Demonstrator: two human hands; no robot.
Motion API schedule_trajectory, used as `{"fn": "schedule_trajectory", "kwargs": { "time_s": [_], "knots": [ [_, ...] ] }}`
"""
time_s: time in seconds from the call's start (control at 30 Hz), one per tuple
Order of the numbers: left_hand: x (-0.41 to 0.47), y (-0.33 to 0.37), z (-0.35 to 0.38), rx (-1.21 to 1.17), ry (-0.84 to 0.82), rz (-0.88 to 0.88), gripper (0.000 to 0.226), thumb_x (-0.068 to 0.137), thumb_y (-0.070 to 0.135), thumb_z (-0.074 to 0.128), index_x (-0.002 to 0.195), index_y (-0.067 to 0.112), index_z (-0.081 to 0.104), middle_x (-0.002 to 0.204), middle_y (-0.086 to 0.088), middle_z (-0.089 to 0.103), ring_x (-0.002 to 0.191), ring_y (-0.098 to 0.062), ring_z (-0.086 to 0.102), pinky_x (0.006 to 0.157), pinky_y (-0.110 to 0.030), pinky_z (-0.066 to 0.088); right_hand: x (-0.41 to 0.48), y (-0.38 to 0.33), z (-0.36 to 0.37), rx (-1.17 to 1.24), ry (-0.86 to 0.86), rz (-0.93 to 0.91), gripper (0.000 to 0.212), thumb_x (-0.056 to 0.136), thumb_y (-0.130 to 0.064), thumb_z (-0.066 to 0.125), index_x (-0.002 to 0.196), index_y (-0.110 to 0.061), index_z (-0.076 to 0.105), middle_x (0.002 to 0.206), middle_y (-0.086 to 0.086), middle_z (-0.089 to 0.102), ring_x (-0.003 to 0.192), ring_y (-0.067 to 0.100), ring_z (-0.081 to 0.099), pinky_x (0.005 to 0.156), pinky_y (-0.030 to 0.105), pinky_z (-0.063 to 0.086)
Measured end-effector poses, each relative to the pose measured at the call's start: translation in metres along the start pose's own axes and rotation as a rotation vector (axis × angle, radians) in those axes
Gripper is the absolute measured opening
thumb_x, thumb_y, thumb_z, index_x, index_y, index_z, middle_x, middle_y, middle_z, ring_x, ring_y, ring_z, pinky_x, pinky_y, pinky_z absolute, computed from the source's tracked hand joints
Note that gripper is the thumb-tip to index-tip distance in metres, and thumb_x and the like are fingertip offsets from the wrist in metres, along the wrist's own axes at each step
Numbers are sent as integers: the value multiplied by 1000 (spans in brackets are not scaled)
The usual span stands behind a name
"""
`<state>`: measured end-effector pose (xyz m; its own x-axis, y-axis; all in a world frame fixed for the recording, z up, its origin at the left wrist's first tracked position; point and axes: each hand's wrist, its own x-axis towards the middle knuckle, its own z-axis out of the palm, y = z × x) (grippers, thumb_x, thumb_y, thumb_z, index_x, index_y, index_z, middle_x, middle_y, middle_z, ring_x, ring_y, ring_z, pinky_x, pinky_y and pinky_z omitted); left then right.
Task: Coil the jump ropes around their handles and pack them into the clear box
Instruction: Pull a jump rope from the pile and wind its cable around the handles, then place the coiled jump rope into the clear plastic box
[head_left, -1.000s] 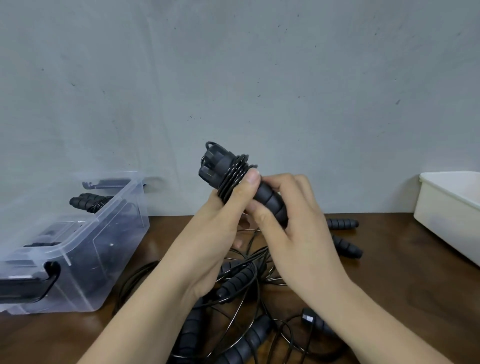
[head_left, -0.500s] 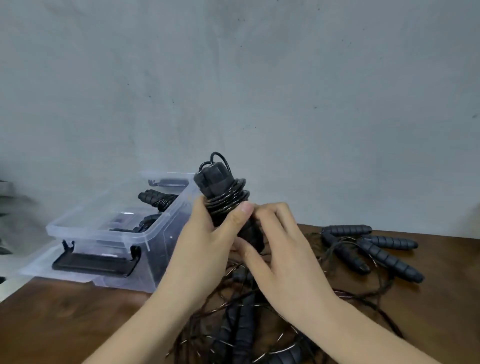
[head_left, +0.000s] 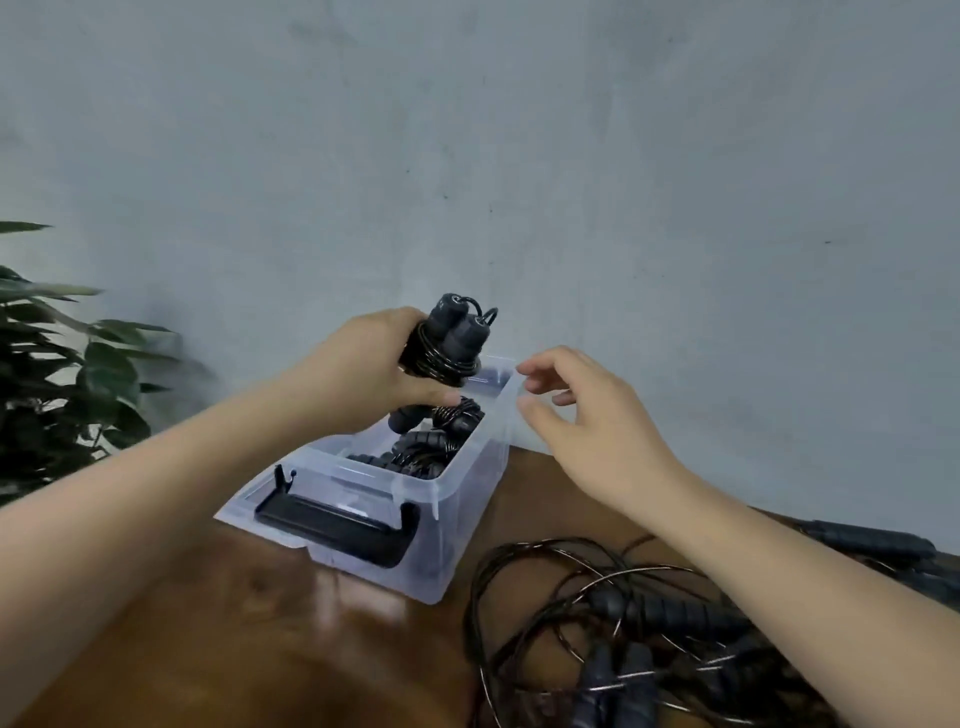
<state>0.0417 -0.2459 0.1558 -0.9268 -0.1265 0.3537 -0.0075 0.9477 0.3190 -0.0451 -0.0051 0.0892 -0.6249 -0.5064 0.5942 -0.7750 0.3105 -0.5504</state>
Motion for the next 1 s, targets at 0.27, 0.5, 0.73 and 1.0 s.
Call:
{"fn": "schedule_trajectory", "kwargs": {
  "time_s": [0.27,0.5,0.73,1.0],
  "knots": [
    [79,-79,57,470,-309,111,63,80,44,88,128,22,54,108,0,67,93,-23,62,77,-38,52,30,28,56,-133,-322,2,50,107,-64,43,151,-40,46,154,-20,49,147,11,41,119,36,38],
    [108,-92,94,527,-499,139,79,73,43,94,136,23,50,103,3,62,96,-23,61,79,-39,53,25,43,74,-215,-410,-70,66,106,-66,17,145,-32,57,145,-19,48,152,-3,23,123,22,19],
    [117,-84,94,566,-542,161,83,65,37,100,130,20,51,104,4,57,89,-18,59,65,-30,40,24,46,75,-190,-414,-86,64,106,-67,15,138,-33,59,141,-23,47,153,-6,19,125,24,20],
    [109,-86,104,586,-566,167,73,61,43,101,120,21,64,89,8,55,86,-19,56,62,-32,46,22,45,76,-183,-408,-84,60,107,-65,13,127,-32,60,135,-23,46,150,-5,23,123,25,23]
  ]
}}
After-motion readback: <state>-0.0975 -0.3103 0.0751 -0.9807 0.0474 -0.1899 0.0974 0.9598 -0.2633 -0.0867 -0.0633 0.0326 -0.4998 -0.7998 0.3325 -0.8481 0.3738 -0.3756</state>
